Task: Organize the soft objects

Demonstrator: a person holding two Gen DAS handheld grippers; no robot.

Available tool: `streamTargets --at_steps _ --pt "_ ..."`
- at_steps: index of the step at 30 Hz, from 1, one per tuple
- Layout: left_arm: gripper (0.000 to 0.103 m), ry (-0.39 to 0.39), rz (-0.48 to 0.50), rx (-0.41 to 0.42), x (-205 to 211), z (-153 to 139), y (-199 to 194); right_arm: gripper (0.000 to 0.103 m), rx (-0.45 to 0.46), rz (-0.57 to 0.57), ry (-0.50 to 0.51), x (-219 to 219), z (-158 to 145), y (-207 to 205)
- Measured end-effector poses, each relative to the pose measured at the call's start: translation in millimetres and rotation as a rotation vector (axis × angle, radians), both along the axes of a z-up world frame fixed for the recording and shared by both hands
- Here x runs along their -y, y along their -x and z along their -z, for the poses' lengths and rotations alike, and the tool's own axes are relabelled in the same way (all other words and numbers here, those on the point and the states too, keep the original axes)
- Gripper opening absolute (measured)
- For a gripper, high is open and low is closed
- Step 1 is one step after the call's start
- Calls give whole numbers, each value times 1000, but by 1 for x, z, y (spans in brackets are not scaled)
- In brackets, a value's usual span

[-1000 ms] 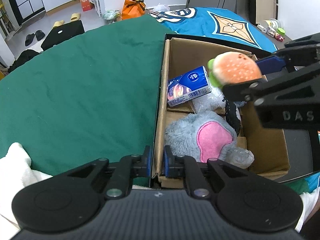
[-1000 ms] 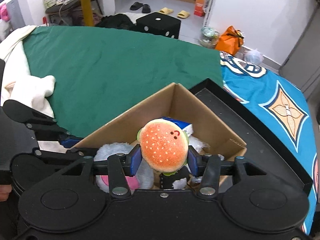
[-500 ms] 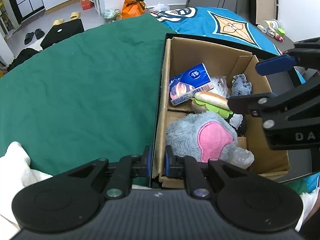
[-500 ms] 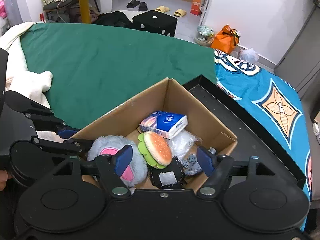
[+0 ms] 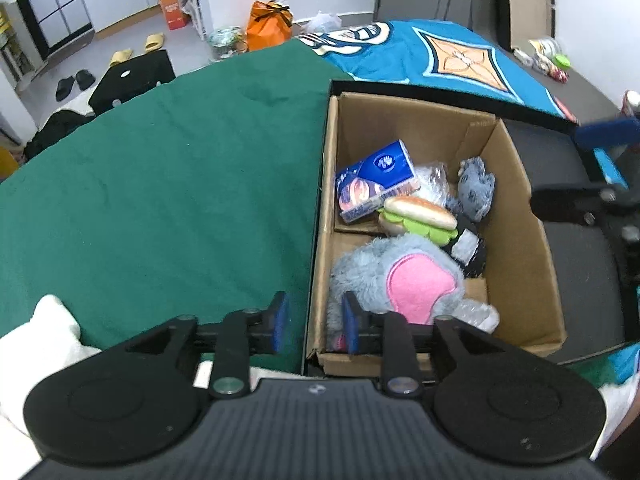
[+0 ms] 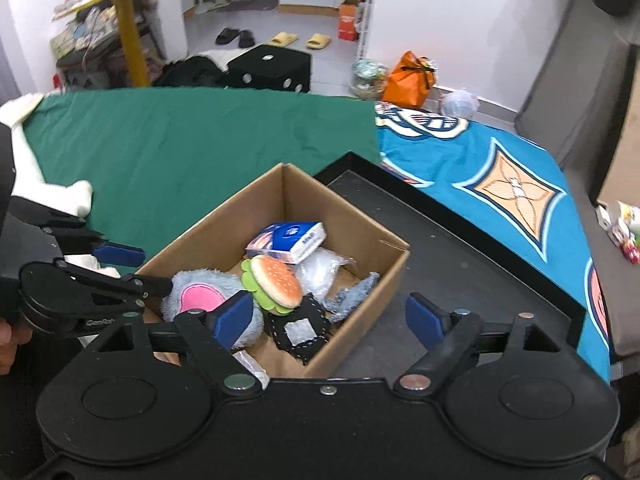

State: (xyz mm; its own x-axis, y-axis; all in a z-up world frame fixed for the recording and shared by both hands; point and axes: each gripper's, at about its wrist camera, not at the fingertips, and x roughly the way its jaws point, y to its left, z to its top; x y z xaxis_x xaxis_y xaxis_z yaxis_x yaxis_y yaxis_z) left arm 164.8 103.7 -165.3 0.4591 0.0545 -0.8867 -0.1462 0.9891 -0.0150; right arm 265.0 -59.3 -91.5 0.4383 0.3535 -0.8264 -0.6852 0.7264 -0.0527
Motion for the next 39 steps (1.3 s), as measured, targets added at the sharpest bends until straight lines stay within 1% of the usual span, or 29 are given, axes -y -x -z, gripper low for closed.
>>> streamTargets --at_steps 2,3,5,7,9,11,14,18,20,23,32,35,39 --pt "43 12 0 8 1 -7 0 90 -11 38 -18 8 -2 -2" --pt "46 8 9 16 4 -12 0 92 -17 56 -26 12 -3 -2" --pt "57 -2 24 26 9 -20 0 94 -30 93 -49 21 -4 -3" --pt "64 0 39 34 14 -27 0 96 -39 125 -72 31 -6 -2" --pt "67 1 46 42 19 -33 0 100 -47 156 -99 41 -8 -2" --pt "73 -14 59 47 26 -38 0 103 -51 190 -130 53 -10 0" --pt "76 -31 77 48 35 -46 1 103 -64 242 -173 70 -13 1" --pt "79 -17 68 53 40 -60 2 103 -70 295 -206 93 -19 6" --pt "84 -17 63 64 43 -67 4 103 -73 319 -217 102 -22 9" --pt "89 -28 61 86 48 -79 8 103 -83 348 -261 116 -27 13" --pt "99 -42 41 130 64 -108 24 103 -37 406 -299 144 -48 38" --pt "100 -37 43 155 69 -120 31 103 -11 448 -293 153 -53 44" --pt "100 -47 50 168 78 -133 41 103 -6 498 -305 165 -57 50"
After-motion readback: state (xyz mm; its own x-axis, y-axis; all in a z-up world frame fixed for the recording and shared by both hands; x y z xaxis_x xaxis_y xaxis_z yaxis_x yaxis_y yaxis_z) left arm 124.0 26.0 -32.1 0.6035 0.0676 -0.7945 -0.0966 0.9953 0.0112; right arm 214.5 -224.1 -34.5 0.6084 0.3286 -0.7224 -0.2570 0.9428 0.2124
